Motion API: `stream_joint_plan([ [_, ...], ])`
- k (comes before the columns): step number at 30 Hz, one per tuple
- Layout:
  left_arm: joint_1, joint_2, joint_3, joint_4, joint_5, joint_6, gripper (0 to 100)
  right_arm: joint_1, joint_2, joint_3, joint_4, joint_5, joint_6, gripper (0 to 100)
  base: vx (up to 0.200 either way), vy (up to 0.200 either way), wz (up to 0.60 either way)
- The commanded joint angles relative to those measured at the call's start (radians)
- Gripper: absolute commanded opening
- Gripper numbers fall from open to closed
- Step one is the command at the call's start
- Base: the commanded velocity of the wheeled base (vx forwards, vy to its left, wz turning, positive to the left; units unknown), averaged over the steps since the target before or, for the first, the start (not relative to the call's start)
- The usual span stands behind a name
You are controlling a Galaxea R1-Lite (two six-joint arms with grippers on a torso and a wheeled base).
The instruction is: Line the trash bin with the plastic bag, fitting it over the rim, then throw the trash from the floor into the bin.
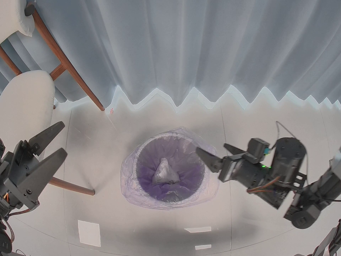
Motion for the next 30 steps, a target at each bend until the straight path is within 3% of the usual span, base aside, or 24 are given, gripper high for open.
stream_joint_plan([
  [1, 0.276, -0.531, 0.019, 0.461, 0.025, 0.012, 100, -0.249, -0.744, 0.459, 0.152, -0.214, -0.258, 100, 0.000, 0.000, 0.00],
  [3, 0.363, -0.679, 0.012, 0.630, 0.019, 0.005, 100, -0.349, -0.874, 0.509, 0.218, -0.214, -0.305, 100, 0.000, 0.000, 0.00],
  [4, 0.363, -0.679, 0.012, 0.630, 0.019, 0.005, 100, -0.349, -0.874, 0.509, 0.218, -0.214, -0.305, 100, 0.000, 0.000, 0.00],
  [5, 0.406, -0.846, 0.015, 0.804, 0.005, 0.006, 100, -0.456, -1.020, 0.509, 0.339, -0.214, -0.336, 100, 0.000, 0.000, 0.00],
  [8, 0.386, -1.077, 0.033, 1.012, -0.109, 0.023, 100, -0.550, -1.239, 0.494, 0.521, -0.197, -0.425, 100, 0.000, 0.000, 0.00],
  [10, 0.389, -1.077, 0.048, 1.031, -0.176, 0.057, 100, -0.574, -1.297, 0.500, 0.606, -0.189, -0.471, 100, 0.000, 0.000, 0.00],
  [12, 0.389, -1.056, 0.104, 1.043, -0.233, 0.083, 100, -0.660, -1.448, 0.506, 0.808, -0.189, -0.520, 100, 0.000, 0.000, 0.00],
  [13, 0.389, -1.056, 0.104, 1.043, -0.233, 0.083, 100, -0.660, -1.448, 0.506, 0.808, -0.189, -0.520, 100, 0.000, 0.000, 0.00],
  [14, 0.389, -1.056, 0.153, 1.058, -0.233, 0.112, 100, -0.712, -1.578, 0.506, 0.963, -0.189, -0.526, 100, 0.000, 0.000, 0.00],
  [16, 0.389, -1.056, 0.153, 1.161, -0.204, 0.198, 100, -0.723, -1.767, 0.505, 1.190, -0.186, -0.549, 100, 0.000, 0.000, 0.00],
  [17, 0.391, -1.054, 0.153, 1.222, -0.155, 0.261, 100, -0.720, -1.856, 0.469, 1.296, -0.180, -0.551, 100, 0.000, 0.000, 0.00],
  [18, 0.391, -1.054, 0.153, 1.238, -0.133, 0.281, 100, -0.723, -1.859, 0.459, 1.310, -0.179, -0.548, 100, 0.000, 0.000, 0.00],
  [19, 0.389, -1.054, 0.153, 1.308, 0.065, 0.371, 100, -0.726, -1.859, 0.445, 1.324, -0.172, -0.525, 100, 0.000, 0.000, 0.00],
  [20, 0.388, -1.053, 0.153, 1.354, 0.220, 0.399, 100, -0.726, -1.857, 0.454, 1.320, -0.157, -0.519, 100, 0.000, 0.000, 0.00],
  [23, 0.388, -1.053, 0.153, 1.360, 0.580, 0.396, 100, -0.726, -1.859, 0.474, 1.265, -0.030, -0.483, 100, 0.000, 0.000, 0.00],
  [24, 0.388, -1.053, 0.153, 1.359, 0.600, 0.394, 100, -0.726, -1.859, 0.476, 1.258, -0.018, -0.476, 100, 0.000, 0.000, 0.00],
  [25, 0.388, -1.054, 0.153, 1.359, 0.671, 0.388, 100, -0.726, -1.859, 0.499, 1.219, 0.061, -0.436, 100, 0.000, 0.000, 0.00],
  [27, 0.388, -1.054, 0.153, 1.363, 0.733, 0.390, 100, -0.726, -1.859, 0.509, 1.242, 0.165, -0.359, 100, 0.000, 0.000, 0.00],
  [30, 0.388, -1.054, 0.153, 1.363, 0.832, 0.383, 100, -0.726, -1.859, 0.502, 1.264, 0.150, -0.347, 100, 0.000, 0.000, 0.00],
])
